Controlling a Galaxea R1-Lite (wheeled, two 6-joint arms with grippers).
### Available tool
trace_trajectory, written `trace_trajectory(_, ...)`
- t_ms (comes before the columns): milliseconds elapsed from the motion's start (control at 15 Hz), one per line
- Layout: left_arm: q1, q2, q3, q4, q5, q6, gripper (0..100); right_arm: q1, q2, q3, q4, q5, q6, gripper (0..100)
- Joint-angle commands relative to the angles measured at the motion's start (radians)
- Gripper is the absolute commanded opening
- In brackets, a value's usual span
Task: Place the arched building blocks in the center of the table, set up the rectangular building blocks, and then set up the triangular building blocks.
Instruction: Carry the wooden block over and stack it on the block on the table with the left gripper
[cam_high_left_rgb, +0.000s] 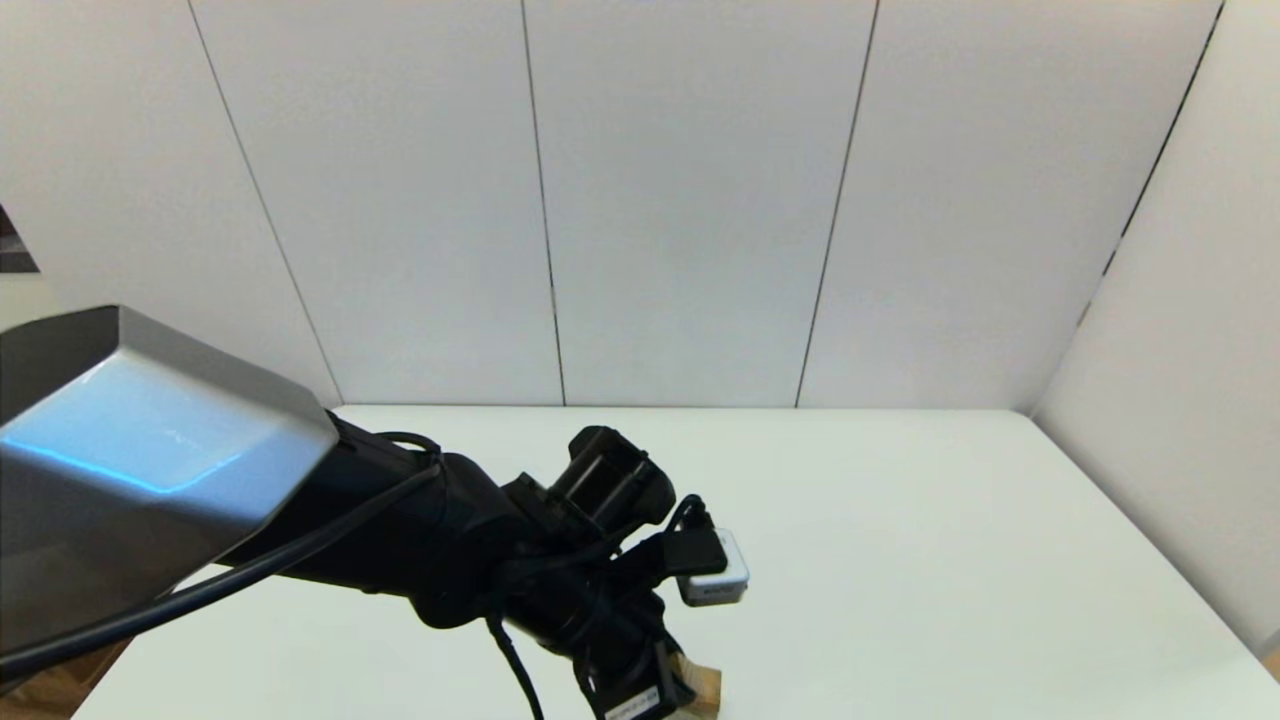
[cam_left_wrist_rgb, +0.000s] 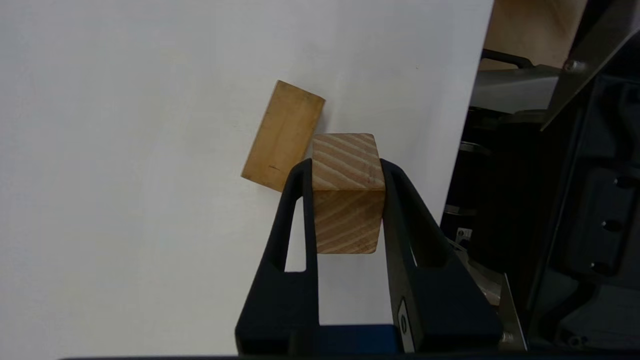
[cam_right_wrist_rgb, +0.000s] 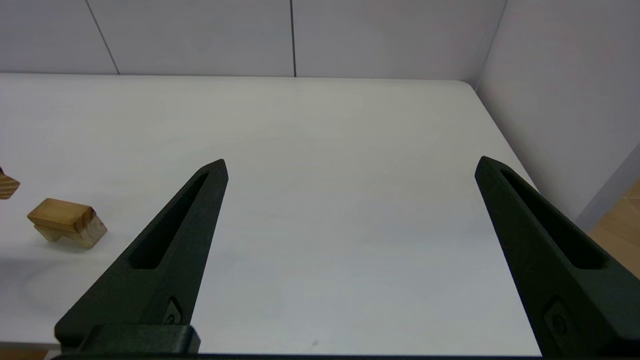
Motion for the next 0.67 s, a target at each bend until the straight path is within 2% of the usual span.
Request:
trace_trajectory(67,0.0,0.025,0.011,-0.058,-0.051,0.015,0,0.0,0.0,0.0,0.001,0.0,0.0,100)
trace_trajectory(333,0.001,0.103,0.1,-0.336,-0.059,0.016,0,0.0,0.0,0.0,0.001,0.0,0.0,100)
trace_trajectory(600,0.006,0.109,0.152,-0.362,-0.064,0.03,0,0.0,0.0,0.0,0.001,0.0,0.0,100)
trace_trajectory(667,0.026,0.099,0.168,-0.362,-0.105,0.058,0,0.0,0.0,0.0,0.001,0.0,0.0,100)
